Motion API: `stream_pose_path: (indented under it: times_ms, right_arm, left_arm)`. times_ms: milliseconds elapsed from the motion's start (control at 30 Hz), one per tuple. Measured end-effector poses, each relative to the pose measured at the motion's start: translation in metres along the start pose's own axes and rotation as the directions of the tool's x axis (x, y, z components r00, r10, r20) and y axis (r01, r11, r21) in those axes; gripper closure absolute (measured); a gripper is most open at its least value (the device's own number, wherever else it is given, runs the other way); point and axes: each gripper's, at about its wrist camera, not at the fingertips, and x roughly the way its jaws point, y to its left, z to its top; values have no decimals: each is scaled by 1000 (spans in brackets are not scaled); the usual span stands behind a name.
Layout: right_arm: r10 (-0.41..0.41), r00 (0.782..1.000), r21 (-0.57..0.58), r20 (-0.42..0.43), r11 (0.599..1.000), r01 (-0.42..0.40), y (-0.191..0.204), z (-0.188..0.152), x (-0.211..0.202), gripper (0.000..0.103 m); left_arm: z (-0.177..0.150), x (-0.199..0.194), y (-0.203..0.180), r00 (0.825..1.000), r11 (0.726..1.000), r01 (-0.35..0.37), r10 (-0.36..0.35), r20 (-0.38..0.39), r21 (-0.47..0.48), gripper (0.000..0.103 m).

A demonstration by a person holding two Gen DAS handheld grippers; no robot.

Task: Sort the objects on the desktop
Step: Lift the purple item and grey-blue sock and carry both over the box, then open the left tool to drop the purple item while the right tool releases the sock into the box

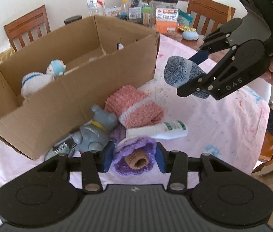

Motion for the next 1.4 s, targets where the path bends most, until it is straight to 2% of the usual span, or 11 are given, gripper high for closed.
stream_pose_path:
  times_ms: [567, 1033, 1400]
  right_arm:
    - [23, 995, -182, 92, 983, -6, 12, 39, -45, 41]
    - [14, 984, -283, 178, 958, 38, 16, 82, -65, 41]
    - [5, 982, -274, 189, 961, 48, 0, 127, -48, 41]
  left_arm:
    - [30, -52, 3, 996, 999, 3, -8, 89, 54, 60]
    - [64, -76, 24, 979, 993, -92, 76, 188, 77, 60]
    - [100, -73, 49, 961, 987, -149, 129, 243, 68, 60]
